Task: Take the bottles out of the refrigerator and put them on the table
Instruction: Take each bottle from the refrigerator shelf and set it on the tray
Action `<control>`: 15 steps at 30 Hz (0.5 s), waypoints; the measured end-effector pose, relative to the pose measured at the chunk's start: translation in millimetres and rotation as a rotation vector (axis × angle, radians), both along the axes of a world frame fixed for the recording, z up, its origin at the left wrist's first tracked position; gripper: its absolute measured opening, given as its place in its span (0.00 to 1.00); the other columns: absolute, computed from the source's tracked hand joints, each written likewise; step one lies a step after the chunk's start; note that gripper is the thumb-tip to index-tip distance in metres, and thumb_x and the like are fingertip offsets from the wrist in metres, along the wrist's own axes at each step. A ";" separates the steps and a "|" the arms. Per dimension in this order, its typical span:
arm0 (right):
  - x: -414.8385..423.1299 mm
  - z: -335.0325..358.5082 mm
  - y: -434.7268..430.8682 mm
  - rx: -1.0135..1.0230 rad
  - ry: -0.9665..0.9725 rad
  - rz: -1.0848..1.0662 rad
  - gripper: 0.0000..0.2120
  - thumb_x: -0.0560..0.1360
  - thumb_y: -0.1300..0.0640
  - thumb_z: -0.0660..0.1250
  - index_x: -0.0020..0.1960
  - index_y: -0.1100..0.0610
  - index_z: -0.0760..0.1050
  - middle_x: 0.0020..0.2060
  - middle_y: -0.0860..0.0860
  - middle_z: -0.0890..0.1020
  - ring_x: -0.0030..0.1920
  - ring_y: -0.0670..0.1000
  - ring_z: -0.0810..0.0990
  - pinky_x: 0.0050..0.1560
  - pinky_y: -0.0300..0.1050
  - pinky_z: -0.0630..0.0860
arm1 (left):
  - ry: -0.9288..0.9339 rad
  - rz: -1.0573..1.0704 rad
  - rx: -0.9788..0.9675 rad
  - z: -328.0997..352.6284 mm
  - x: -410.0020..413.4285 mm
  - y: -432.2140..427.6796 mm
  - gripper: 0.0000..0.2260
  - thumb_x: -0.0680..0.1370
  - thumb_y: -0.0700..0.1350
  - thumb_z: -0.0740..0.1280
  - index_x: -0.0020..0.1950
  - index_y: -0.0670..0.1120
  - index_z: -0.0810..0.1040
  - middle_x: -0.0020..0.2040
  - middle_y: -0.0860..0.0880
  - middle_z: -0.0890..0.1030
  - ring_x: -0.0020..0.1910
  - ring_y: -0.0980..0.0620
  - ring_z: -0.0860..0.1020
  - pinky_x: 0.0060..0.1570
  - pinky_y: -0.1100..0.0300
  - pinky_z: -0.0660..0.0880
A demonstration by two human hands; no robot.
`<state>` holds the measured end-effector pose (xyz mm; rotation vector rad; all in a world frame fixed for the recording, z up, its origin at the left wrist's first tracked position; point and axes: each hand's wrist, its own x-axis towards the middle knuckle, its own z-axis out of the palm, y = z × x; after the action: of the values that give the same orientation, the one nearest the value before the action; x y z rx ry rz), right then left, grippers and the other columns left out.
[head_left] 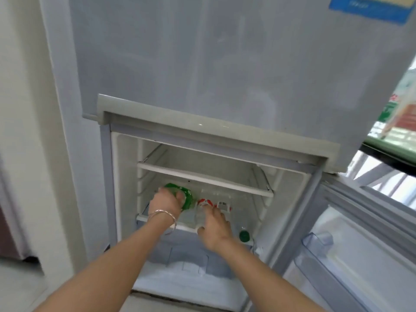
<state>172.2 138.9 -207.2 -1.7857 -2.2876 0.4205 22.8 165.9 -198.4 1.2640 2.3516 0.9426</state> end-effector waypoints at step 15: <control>-4.4 135.7 -109.1 -0.188 0.647 -0.007 0.36 0.63 0.56 0.81 0.65 0.61 0.67 0.54 0.51 0.81 0.54 0.50 0.81 0.53 0.46 0.80 | 0.592 -0.309 0.292 175.2 20.0 -121.3 0.25 0.76 0.65 0.56 0.31 0.46 0.71 0.32 0.49 0.77 0.34 0.46 0.79 0.33 0.60 0.70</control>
<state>167.8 29.7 -71.5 -1.4379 -1.8250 1.0622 42.8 44.6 -23.3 2.2052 2.3543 0.9220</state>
